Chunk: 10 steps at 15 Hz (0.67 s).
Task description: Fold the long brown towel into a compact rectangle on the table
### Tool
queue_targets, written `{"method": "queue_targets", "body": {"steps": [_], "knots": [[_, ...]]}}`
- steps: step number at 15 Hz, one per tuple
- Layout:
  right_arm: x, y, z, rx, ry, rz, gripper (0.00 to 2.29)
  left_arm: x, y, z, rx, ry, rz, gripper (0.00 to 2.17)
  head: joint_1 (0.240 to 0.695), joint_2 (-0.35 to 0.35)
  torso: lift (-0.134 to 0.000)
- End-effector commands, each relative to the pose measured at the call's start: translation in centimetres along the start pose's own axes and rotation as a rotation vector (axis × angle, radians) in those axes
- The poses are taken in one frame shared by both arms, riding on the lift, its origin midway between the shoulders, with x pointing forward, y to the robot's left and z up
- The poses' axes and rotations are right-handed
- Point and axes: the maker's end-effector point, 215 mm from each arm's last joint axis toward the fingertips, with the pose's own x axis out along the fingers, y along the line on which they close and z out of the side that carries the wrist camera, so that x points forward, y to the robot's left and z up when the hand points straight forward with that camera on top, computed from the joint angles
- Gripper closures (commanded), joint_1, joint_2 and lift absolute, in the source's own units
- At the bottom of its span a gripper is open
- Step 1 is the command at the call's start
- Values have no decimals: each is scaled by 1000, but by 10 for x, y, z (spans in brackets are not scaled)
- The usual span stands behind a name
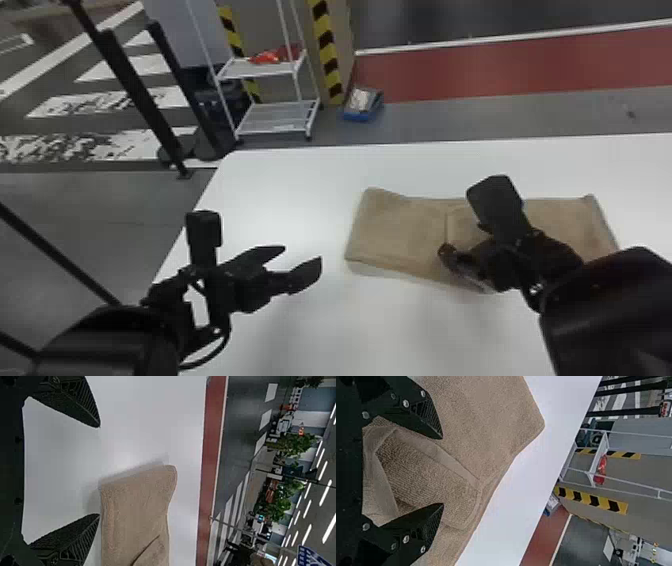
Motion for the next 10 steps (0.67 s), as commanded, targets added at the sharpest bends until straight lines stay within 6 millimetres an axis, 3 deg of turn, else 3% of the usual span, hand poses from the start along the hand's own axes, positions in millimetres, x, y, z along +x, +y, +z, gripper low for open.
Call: {"method": "queue_targets", "body": {"steps": [1,10], "knots": [[4,-1,-4,-4,23,1,478,-1,1,-1,0,1,3,80,695,278,-123],[6,4,-20,10,65,9,505,-4,8,-1,-6,-3,11,80,695,284,-123]]}}
